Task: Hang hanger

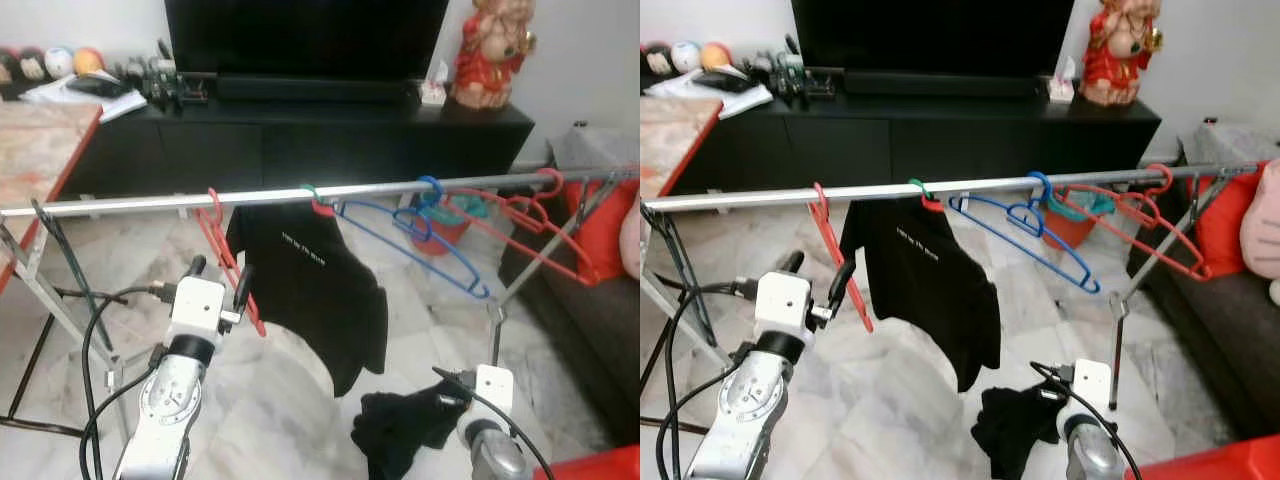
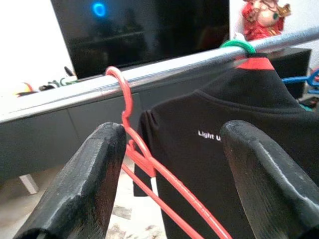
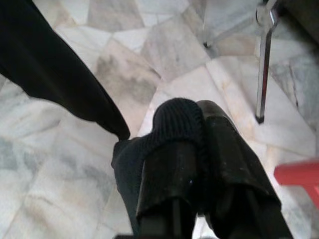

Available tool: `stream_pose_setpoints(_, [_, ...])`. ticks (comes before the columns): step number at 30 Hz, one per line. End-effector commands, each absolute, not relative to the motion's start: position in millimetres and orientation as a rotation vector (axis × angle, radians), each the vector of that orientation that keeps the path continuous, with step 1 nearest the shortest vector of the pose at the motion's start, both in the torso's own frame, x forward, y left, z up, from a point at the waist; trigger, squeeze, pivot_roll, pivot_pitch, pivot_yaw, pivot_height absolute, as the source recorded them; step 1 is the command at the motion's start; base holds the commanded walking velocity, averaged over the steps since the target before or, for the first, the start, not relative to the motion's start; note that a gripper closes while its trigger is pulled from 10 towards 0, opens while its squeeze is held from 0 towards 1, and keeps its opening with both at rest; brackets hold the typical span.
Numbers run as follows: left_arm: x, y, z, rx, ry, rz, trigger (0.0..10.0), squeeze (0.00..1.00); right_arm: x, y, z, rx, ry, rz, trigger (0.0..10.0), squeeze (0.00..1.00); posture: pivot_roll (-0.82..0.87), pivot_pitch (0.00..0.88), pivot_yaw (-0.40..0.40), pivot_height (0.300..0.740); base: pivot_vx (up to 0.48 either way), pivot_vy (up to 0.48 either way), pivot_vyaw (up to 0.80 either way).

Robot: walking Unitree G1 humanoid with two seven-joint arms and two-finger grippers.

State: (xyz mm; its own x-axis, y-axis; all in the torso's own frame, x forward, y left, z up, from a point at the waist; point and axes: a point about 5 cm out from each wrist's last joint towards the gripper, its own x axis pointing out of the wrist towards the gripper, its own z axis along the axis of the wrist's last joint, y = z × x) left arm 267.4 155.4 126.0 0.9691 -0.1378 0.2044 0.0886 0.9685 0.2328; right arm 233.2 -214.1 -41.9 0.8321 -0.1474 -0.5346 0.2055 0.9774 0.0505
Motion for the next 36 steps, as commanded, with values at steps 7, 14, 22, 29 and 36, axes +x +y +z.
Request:
stream_pose_setpoints(7, [269,143,123,0.224,-0.189,-0.193,10.0,0.0,236,-219,-38,0.106,0.531,-0.21,10.0,0.0,0.02,0.0,-0.07,0.74,0.0,0.132,0.0])
stream_pose_setpoints(14, [270,136,119,0.18,-0.146,-0.231,10.0,0.0,235,-220,-39,0.107,0.537,-0.221,10.0,0.0,0.02,0.0,-0.065,0.74,0.0,0.0,0.0])
stream_pose_setpoints(22, [277,125,113,0.121,-0.068,-0.283,10.0,0.0,232,-222,-42,0.114,0.557,-0.257,10.0,0.0,0.02,0.0,-0.061,0.74,0.0,0.0,0.0])
stream_pose_setpoints(29, [288,122,113,0.094,-0.044,-0.241,10.0,0.0,213,-230,-54,0.128,0.654,-0.328,10.0,0.0,0.01,0.0,-0.057,0.74,0.0,0.0,0.0])
stream_pose_setpoints(36, [291,127,115,0.098,-0.053,-0.214,10.0,0.0,198,-232,-63,0.108,0.718,-0.346,10.0,0.0,0.01,0.0,-0.06,0.74,0.0,0.0,0.0])
